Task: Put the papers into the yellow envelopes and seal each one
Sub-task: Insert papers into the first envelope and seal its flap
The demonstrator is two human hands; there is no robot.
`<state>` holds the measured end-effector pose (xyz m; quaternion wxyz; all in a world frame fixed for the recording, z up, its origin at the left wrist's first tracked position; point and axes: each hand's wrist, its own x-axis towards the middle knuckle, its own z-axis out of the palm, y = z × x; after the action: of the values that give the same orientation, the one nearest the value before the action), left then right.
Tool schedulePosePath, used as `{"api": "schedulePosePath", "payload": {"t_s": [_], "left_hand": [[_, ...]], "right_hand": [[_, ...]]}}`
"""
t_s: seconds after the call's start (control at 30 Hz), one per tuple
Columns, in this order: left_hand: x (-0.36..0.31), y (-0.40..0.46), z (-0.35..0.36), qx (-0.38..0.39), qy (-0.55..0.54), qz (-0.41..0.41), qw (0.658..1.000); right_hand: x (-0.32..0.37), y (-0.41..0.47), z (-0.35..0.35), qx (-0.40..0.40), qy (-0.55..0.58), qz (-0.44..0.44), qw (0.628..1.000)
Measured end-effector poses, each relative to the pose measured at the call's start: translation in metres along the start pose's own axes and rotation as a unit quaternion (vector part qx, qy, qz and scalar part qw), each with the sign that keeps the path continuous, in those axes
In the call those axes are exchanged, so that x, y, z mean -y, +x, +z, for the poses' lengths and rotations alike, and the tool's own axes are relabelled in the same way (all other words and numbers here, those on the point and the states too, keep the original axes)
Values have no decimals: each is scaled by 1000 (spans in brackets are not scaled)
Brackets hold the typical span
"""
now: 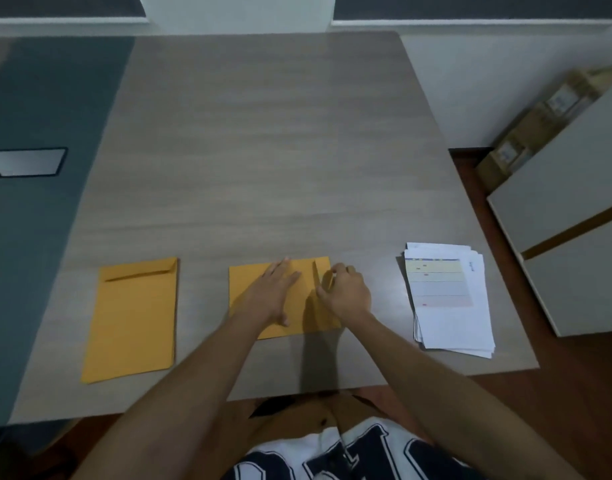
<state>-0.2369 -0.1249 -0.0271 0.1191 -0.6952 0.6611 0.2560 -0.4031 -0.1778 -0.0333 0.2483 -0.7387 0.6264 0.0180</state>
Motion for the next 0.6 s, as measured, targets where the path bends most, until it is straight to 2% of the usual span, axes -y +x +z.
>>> {"api": "schedulePosePath", "payload": {"t_s": [0.17,0.5,0.6], "left_hand": [[2,0,3,-8,-23,-8,1000],[3,2,4,-4,-47,-11,999],[-2,5,-3,9,-42,-18,999]], "right_hand": [[-8,2,-7,-30,18,-27,999],[-40,3,-9,-43,-42,-60,996],[-42,4,-8,-42,-18,-65,997]]}}
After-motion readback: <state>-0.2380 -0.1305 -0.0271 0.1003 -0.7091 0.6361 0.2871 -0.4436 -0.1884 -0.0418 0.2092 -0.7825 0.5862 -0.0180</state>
